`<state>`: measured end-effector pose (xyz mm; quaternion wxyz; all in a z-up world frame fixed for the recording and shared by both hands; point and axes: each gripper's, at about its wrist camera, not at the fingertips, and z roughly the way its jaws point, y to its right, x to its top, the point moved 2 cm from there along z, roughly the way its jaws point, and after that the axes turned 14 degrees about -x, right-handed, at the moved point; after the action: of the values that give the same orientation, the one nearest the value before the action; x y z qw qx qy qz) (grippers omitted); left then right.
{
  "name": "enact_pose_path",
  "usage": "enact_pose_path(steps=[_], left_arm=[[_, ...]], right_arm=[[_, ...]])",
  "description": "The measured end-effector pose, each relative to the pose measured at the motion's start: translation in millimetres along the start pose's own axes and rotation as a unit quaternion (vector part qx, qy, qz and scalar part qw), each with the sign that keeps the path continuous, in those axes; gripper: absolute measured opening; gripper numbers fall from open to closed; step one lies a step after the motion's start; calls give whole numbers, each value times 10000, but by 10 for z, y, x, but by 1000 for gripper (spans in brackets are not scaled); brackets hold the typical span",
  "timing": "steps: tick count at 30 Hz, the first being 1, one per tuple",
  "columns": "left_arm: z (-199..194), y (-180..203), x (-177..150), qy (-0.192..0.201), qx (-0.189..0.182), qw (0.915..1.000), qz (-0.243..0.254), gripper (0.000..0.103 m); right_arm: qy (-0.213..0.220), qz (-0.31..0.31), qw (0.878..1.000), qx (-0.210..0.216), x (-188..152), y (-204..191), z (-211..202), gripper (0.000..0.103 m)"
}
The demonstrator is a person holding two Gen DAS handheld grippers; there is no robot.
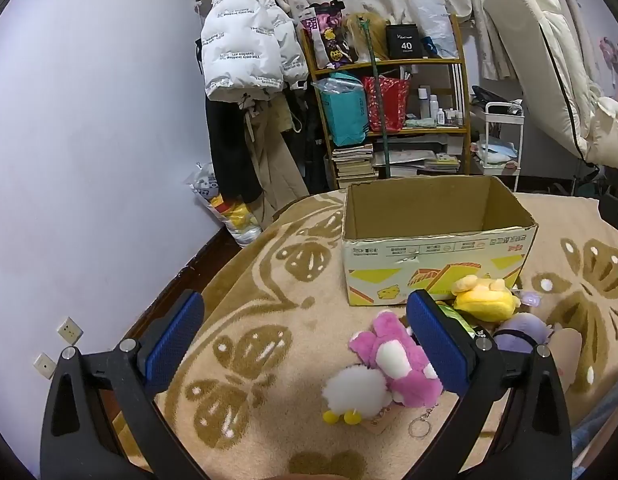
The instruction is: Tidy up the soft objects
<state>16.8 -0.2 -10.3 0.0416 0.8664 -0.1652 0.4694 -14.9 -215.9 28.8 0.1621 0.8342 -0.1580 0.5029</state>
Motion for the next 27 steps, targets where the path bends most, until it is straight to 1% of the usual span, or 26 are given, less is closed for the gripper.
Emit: enact_pose_path(steps=[12,14,27], left_arm=[[-61,-124,19,81,-47,9999,-111,100],[-66,-35,8,118,-1,9999,-37,100],[-57,-27,11,96,5,9999,-30,100]], right_arm=[[4,39,10000,23,-1,15,6,103],[1,45,10000,20,-1,22,9,103],[5,31,10000,12,-13,-3,12,103]])
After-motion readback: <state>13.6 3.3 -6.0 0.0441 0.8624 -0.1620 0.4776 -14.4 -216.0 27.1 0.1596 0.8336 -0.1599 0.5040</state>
